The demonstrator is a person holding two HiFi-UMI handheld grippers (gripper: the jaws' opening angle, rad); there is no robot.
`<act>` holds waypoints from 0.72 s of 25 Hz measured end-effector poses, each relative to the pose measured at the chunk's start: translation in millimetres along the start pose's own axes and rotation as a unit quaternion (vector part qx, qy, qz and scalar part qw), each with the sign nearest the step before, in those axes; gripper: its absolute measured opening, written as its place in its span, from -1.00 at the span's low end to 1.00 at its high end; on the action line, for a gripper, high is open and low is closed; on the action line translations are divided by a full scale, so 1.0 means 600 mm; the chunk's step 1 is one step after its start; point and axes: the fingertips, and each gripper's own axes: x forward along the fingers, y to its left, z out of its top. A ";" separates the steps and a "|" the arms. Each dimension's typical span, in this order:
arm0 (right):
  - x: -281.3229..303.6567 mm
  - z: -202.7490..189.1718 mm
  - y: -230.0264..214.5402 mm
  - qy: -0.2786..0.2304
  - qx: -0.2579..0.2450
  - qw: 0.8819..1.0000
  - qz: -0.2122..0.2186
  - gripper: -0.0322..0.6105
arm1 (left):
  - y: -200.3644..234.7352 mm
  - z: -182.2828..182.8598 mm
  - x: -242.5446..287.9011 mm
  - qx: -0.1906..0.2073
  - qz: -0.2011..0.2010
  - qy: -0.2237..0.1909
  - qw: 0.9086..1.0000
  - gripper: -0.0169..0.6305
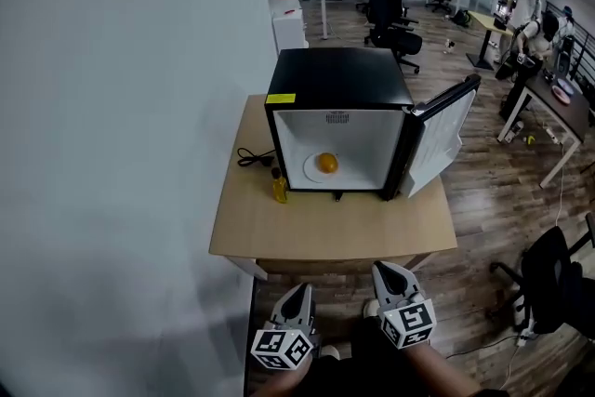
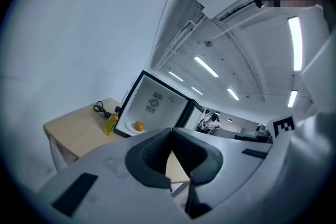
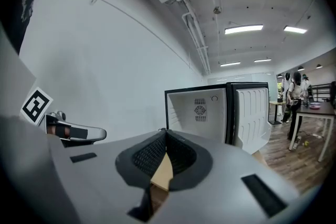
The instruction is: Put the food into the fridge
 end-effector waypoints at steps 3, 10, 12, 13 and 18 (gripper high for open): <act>-0.034 -0.005 0.003 0.001 0.010 1.000 -0.006 -0.71 | -0.013 -0.002 -0.024 0.018 0.007 -0.004 1.000 -0.90; -0.098 -0.019 -0.007 -0.001 0.015 1.000 -0.011 -0.71 | -0.076 -0.001 -0.034 0.082 0.006 -0.020 0.996 -0.90; -0.110 -0.017 -0.016 -0.003 0.012 1.000 -0.014 -0.71 | -0.095 -0.002 -0.029 0.089 0.008 -0.019 0.996 -0.90; -0.116 -0.015 -0.021 -0.003 0.011 1.000 -0.017 -0.71 | -0.104 -0.002 -0.026 0.091 0.010 -0.016 0.996 -0.90; -0.139 0.000 -0.043 -0.012 -0.001 1.000 -0.025 -0.71 | -0.142 -0.007 -0.010 0.106 0.009 -0.012 0.994 -0.90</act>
